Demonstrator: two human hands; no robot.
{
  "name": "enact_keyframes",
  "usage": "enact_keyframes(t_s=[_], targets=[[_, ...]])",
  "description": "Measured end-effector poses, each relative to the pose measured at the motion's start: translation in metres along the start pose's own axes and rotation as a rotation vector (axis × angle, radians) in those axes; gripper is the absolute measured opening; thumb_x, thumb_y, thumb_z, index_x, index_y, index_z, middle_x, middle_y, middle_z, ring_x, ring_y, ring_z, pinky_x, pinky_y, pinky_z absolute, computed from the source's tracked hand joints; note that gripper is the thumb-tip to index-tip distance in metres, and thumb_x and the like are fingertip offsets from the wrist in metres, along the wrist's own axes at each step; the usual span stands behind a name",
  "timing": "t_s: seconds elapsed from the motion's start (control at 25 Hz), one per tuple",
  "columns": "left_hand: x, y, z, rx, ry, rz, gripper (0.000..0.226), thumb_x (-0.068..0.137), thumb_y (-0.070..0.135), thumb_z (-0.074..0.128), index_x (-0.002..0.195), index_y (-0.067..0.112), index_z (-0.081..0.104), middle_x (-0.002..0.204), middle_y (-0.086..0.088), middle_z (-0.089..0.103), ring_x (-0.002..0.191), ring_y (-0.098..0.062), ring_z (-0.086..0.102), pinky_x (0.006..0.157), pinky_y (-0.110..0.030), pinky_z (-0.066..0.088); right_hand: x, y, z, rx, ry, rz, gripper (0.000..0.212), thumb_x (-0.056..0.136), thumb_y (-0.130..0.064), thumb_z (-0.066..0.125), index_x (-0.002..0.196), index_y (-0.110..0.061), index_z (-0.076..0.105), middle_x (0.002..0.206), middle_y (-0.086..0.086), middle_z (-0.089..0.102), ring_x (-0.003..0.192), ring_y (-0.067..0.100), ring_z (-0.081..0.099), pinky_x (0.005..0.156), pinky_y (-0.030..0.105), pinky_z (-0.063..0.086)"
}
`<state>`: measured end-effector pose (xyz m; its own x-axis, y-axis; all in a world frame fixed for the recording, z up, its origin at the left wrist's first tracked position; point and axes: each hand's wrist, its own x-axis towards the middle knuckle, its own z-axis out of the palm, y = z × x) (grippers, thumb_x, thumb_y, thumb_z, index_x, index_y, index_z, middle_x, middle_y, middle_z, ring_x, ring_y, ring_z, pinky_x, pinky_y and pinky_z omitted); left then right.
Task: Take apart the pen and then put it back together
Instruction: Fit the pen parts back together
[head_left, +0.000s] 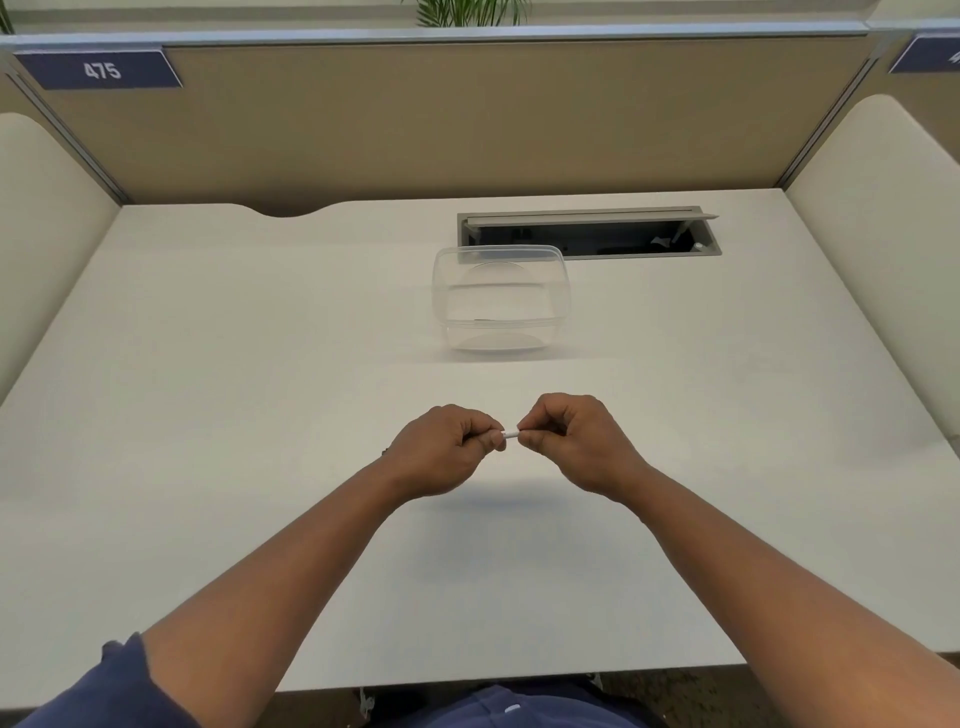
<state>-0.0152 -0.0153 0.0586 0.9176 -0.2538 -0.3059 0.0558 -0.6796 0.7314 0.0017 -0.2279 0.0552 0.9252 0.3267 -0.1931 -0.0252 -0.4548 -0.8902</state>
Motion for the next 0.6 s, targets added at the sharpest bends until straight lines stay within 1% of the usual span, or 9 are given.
enact_keyframes(t_s=[0.04,0.08,0.16,0.24,0.32,0.36,0.44,0.52,0.6], targets=[[0.000,0.001,0.001,0.041,0.020,0.000,0.023,0.101,0.037,0.054,0.088,0.033,0.073,0.057,0.012,0.051,0.058,-0.011,0.043,0.062,-0.031,0.039,0.001,-0.003,-0.001,0.040,-0.016,0.046,0.006,0.087,-0.006,0.074,0.082,-0.009,0.072,0.069,-0.002,0.068,0.062,0.011,0.056,0.062,0.028,0.048],[-0.001,0.004,0.003,0.096,0.044,0.007,0.023,0.101,0.037,0.053,0.088,0.032,0.072,0.061,0.011,0.055,0.061,-0.013,0.047,0.061,-0.031,0.041,0.002,-0.006,-0.002,0.104,-0.031,0.104,0.006,0.086,-0.003,0.074,0.081,-0.005,0.071,0.069,0.003,0.068,0.062,0.014,0.057,0.061,0.029,0.049],[-0.002,0.008,0.009,0.254,0.109,0.068,0.025,0.101,0.035,0.050,0.087,0.025,0.069,0.069,0.004,0.061,0.069,-0.017,0.055,0.062,-0.034,0.046,0.005,-0.012,-0.007,0.254,-0.075,0.260,0.007,0.084,0.004,0.072,0.080,0.001,0.068,0.067,0.007,0.069,0.059,0.017,0.060,0.059,0.026,0.051],[-0.003,0.008,0.016,0.388,0.165,0.158,0.027,0.101,0.033,0.048,0.081,0.019,0.060,0.069,0.000,0.058,0.070,-0.020,0.054,0.060,-0.037,0.046,0.008,-0.017,-0.011,0.381,-0.134,0.416,0.012,0.085,0.009,0.070,0.078,-0.002,0.067,0.069,0.009,0.069,0.057,0.018,0.061,0.057,0.026,0.052],[-0.003,0.005,0.020,0.379,0.186,0.188,0.028,0.101,0.032,0.048,0.075,0.021,0.053,0.065,0.003,0.052,0.068,-0.018,0.050,0.058,-0.035,0.043,0.010,-0.017,-0.014,0.466,-0.160,0.482,0.017,0.086,0.009,0.069,0.076,-0.004,0.067,0.071,0.012,0.070,0.057,0.019,0.061,0.057,0.026,0.052],[-0.003,0.004,0.019,0.331,0.187,0.177,0.028,0.101,0.032,0.049,0.074,0.023,0.052,0.065,0.004,0.051,0.068,-0.018,0.050,0.059,-0.035,0.044,0.010,-0.016,-0.015,0.481,-0.157,0.469,0.016,0.087,0.007,0.070,0.076,-0.005,0.067,0.072,0.012,0.070,0.059,0.019,0.061,0.058,0.026,0.053],[0.001,0.005,0.016,0.236,0.151,0.110,0.027,0.102,0.034,0.049,0.080,0.024,0.060,0.066,0.005,0.055,0.068,-0.015,0.051,0.061,-0.035,0.045,0.009,-0.013,-0.016,0.430,-0.138,0.371,0.010,0.087,0.002,0.073,0.081,-0.003,0.069,0.076,0.011,0.071,0.064,0.019,0.062,0.061,0.026,0.053],[0.003,0.007,0.011,0.176,0.089,0.039,0.024,0.102,0.037,0.050,0.090,0.029,0.069,0.065,0.009,0.056,0.063,-0.011,0.049,0.061,-0.033,0.042,0.007,-0.008,-0.017,0.290,-0.115,0.238,0.003,0.088,-0.001,0.073,0.086,0.000,0.071,0.077,0.010,0.071,0.068,0.019,0.060,0.067,0.028,0.053],[0.005,0.006,0.009,0.145,0.033,0.018,0.023,0.102,0.038,0.050,0.093,0.034,0.070,0.063,0.010,0.054,0.061,-0.010,0.047,0.063,-0.032,0.042,0.005,-0.005,-0.017,0.169,-0.099,0.151,0.001,0.088,-0.002,0.073,0.089,-0.003,0.073,0.075,0.008,0.070,0.068,0.016,0.059,0.069,0.031,0.051]])
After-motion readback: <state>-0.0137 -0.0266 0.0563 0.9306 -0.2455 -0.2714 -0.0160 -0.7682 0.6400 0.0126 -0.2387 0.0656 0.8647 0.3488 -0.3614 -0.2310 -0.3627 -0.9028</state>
